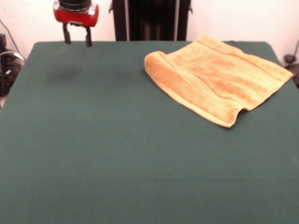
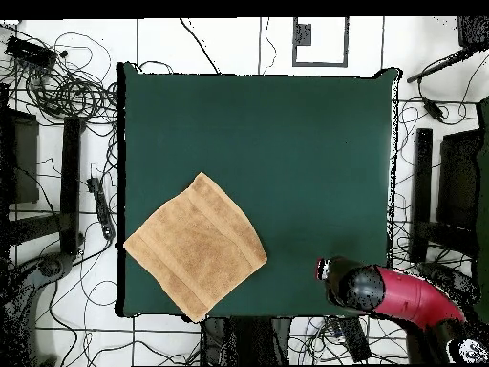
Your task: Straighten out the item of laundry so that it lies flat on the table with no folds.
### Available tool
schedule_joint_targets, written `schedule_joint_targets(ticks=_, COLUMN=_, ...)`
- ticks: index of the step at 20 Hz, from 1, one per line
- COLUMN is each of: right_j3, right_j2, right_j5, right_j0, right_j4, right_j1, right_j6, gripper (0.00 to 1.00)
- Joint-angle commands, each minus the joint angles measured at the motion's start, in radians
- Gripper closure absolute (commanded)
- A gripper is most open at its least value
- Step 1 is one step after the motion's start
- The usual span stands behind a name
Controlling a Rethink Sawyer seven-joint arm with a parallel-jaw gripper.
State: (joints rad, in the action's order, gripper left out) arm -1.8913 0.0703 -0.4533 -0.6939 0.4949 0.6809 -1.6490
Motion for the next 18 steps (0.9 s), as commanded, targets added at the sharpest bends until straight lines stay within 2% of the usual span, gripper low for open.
schedule_joint_targets(ticks=1, right_j3=0.117, right_j2=0.16, right_j5=-0.124, right_j0=-0.018, right_j4=-0.054, right_j1=-0.049, right_j6=0.072, gripper=0.0)
schedule_joint_targets(ticks=12, right_j3=0.108, right_j2=0.172, right_j5=-0.136, right_j0=-0.016, right_j4=-0.047, right_j1=-0.044, right_j6=0.018, gripper=0.0)
schedule_joint_targets(ticks=18, right_j3=0.027, right_j2=0.165, right_j5=-0.112, right_j0=0.011, right_j4=-0.066, right_j1=-0.027, right_j6=-0.042, gripper=0.0)
